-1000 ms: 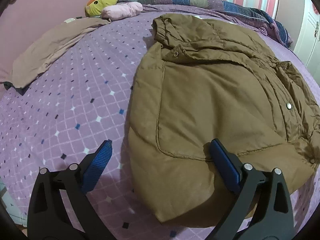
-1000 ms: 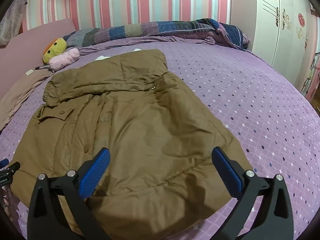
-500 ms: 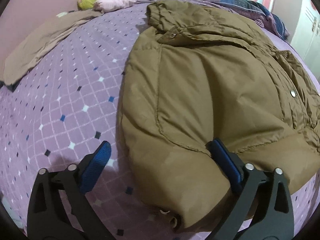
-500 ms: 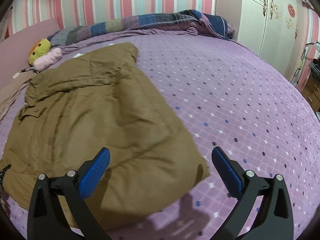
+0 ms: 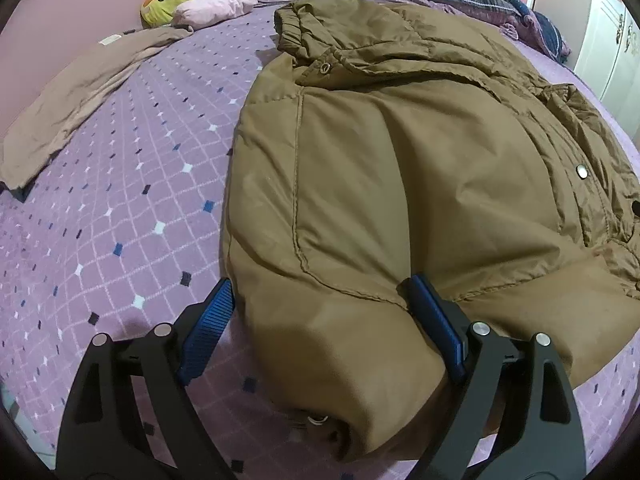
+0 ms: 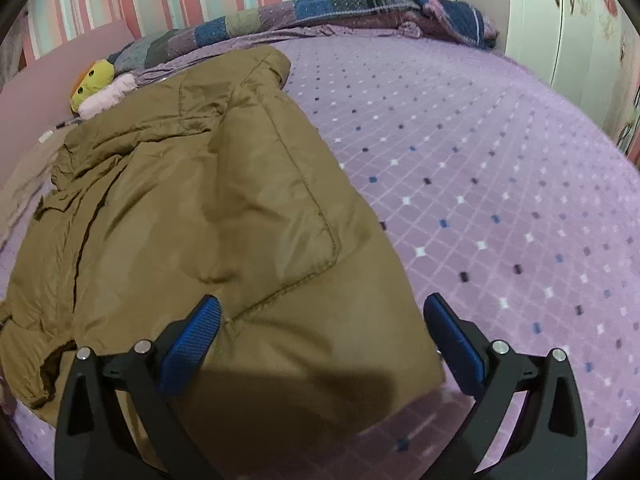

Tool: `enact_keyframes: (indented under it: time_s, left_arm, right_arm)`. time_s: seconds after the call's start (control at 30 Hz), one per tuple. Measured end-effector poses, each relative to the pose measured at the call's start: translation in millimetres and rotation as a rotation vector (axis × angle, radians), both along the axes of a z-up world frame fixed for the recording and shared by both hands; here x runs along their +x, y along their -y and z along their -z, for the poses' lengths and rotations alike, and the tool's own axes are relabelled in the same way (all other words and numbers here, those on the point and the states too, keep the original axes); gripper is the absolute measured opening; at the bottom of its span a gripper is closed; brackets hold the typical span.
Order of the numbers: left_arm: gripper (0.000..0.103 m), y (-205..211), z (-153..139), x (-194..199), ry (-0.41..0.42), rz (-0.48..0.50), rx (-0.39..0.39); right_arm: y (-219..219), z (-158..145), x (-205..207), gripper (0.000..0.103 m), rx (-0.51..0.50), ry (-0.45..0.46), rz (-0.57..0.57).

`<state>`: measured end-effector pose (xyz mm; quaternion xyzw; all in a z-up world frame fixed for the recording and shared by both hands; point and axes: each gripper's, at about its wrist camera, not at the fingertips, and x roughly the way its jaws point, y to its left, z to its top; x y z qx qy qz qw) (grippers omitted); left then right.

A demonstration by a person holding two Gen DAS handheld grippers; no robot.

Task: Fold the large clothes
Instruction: 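Close both tools on the brown jacket hem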

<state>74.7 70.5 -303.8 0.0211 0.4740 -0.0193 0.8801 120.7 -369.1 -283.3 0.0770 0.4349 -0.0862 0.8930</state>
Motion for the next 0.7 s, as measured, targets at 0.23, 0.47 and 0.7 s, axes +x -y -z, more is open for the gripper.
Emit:
enact_keyframes:
  time_s: [0.23,0.47,0.7]
  left_arm:
    - [0.080,6,0,2,-0.003,0.017,-0.004]
    - [0.067,12,1,3,-0.001,0.028,-0.009]
    - [0.048,16,-1,-2,0.020,0.025,-0.012]
  right_arm:
    - [4,20,8,0.094,0.129,-0.032,-0.028]
    - [0,23,11,0.076,0.159,-0.046,-0.060]
    - [-12,19,3,0.053,0.165,-0.037,-0.057]
